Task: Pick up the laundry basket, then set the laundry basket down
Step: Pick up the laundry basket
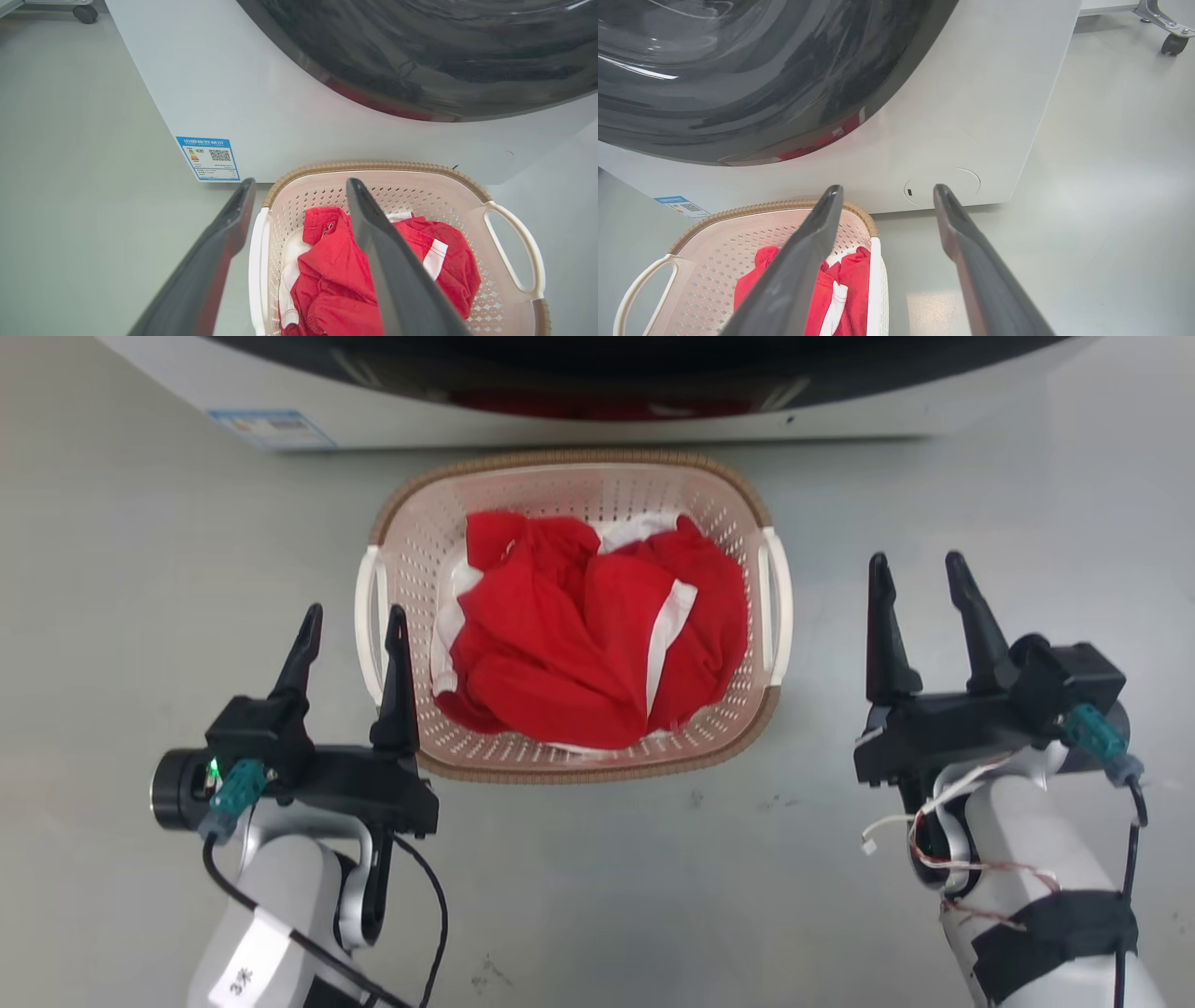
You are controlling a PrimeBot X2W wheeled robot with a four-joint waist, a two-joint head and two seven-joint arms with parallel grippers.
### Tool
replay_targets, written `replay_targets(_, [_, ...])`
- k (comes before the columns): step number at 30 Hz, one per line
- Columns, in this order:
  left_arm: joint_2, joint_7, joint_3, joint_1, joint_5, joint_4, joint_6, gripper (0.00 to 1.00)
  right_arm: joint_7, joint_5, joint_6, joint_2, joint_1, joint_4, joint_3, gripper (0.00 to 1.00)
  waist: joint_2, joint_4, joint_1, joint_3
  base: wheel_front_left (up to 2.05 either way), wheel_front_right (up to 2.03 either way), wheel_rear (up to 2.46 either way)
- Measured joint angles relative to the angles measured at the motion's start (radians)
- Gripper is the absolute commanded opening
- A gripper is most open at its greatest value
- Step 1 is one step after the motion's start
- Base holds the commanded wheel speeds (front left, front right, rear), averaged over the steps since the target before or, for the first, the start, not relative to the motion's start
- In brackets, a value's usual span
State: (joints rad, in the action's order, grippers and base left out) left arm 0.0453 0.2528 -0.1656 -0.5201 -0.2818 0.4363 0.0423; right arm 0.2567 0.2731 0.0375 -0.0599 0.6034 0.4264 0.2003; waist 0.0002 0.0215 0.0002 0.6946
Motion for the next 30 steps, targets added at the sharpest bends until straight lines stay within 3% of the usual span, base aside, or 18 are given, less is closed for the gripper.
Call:
replay_targets(13, [-0.008, 0.0, 0.007, -0.145, -0.007, 0.16, -0.008, 1.0, 0.0, -0.003, -0.016, -0.003, 0.144, 0.114, 0.028, 1.0, 0.0, 0.013, 0.0, 0.181, 0.0, 0.0, 0.0])
replay_targets(30, [-0.013, 0.0, 0.011, -0.277, -0.007, 0.335, -0.017, 1.0, 0.0, 0.008, -0.02, -0.004, 0.253, 0.254, 0.088, 1.0, -0.0002, 0.024, -0.0001, 0.272, 0.0, 0.0, 0.0])
